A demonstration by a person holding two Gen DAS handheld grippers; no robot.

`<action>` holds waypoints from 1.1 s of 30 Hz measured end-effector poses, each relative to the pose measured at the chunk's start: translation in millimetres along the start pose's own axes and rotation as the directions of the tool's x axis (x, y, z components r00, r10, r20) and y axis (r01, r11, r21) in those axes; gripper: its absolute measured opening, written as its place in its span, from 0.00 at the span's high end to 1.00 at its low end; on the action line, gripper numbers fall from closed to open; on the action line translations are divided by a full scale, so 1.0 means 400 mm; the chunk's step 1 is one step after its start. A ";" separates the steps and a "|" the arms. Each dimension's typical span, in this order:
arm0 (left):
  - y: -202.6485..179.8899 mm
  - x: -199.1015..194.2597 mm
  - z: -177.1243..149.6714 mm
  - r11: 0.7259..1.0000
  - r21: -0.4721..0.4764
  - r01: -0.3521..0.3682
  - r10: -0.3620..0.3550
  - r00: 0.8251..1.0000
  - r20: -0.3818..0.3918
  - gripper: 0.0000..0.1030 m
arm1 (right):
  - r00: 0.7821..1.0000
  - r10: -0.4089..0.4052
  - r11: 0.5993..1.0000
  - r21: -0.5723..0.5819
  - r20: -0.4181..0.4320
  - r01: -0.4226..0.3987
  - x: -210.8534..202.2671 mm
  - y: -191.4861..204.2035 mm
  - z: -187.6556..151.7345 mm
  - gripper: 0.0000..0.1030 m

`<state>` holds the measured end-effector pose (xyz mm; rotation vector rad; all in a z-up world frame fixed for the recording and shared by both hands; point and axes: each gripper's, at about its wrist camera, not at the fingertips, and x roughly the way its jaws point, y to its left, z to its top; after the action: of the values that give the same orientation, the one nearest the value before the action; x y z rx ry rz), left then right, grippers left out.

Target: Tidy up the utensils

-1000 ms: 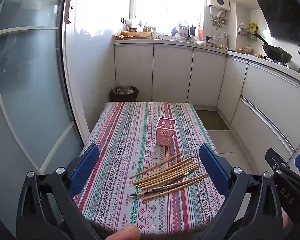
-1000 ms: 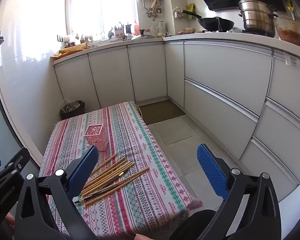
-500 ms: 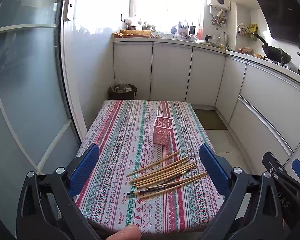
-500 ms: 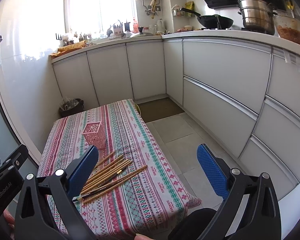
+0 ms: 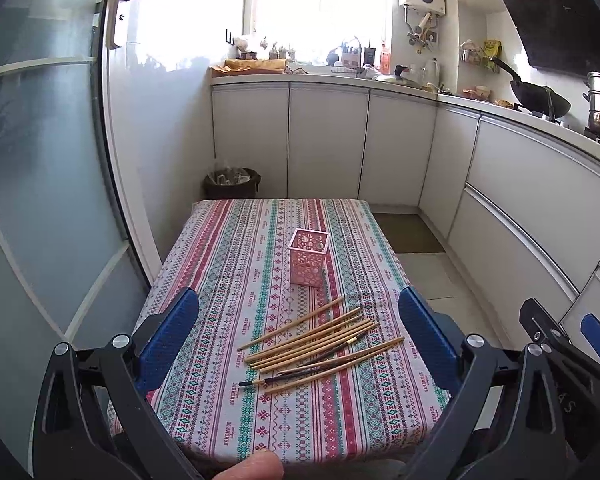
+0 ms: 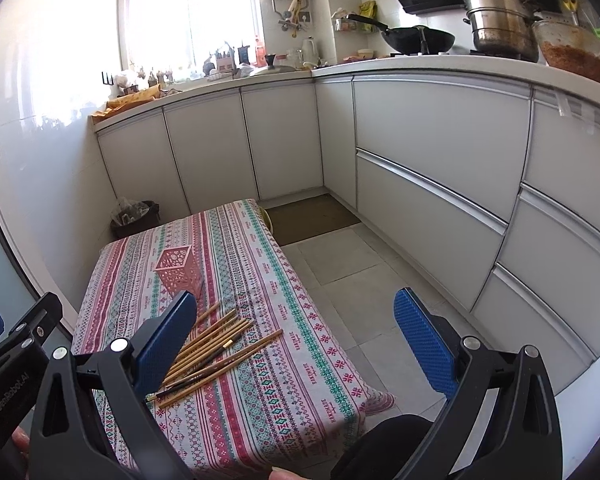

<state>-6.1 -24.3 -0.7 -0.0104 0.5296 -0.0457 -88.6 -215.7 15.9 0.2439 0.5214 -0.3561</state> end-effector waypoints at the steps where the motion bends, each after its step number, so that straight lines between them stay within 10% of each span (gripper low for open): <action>1: -0.002 0.000 0.001 1.000 0.001 0.000 0.000 1.000 0.000 0.07 | 1.000 -0.002 1.000 0.002 0.000 0.002 -0.001 0.000 -0.001 0.07; 33: -0.027 -0.004 -0.007 1.000 0.014 0.003 -0.002 1.000 -0.006 0.07 | 1.000 0.000 1.000 0.024 -0.012 0.000 0.002 -0.025 -0.004 0.07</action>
<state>-9.3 -34.9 -1.9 0.0026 0.5353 -0.0519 -92.4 -224.5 12.9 0.2696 0.5293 -0.3615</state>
